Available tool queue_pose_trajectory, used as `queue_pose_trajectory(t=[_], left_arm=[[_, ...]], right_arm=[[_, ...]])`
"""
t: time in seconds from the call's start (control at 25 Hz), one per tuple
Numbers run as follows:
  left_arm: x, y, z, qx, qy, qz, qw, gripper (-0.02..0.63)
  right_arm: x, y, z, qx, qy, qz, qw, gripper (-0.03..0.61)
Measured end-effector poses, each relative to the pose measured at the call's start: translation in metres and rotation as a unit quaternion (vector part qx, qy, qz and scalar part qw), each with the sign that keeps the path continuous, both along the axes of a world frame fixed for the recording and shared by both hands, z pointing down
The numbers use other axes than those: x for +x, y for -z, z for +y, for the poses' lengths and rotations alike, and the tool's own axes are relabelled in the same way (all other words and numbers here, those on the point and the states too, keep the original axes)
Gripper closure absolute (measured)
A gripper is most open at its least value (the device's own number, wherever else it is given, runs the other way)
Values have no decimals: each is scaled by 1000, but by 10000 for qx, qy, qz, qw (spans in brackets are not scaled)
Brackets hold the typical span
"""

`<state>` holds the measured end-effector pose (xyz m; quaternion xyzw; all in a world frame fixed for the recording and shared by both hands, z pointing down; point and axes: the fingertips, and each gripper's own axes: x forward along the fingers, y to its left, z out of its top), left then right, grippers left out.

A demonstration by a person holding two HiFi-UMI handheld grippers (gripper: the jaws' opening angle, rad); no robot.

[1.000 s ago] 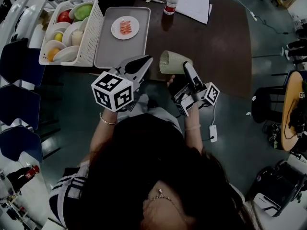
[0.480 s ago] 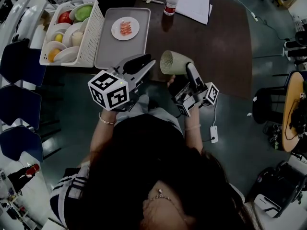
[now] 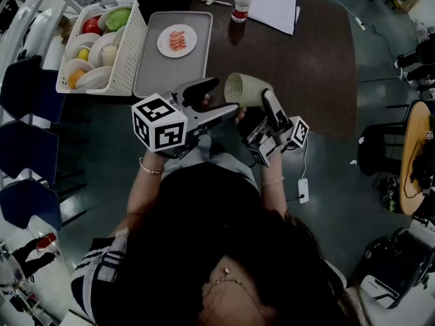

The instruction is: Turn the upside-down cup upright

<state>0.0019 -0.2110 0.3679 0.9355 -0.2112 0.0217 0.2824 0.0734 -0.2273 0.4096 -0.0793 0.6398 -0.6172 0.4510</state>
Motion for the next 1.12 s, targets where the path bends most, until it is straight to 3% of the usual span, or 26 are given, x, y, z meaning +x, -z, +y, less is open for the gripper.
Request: queue_pose_trajectory(t=[0.28,0.68,1.12], left_arm=[[17,-6,1,-50,-307,-190,9993,216],[31,-7,-1,61,-445,-385,9982,215],[35,-11,-3,176,-306,-547,9979,216]], right_arm=[[-4,4,2,82,110,-9,9999,255],[-8,6,7,180,277,-51,9994,255],[-9,3,6,196,364,-134,9991,255]])
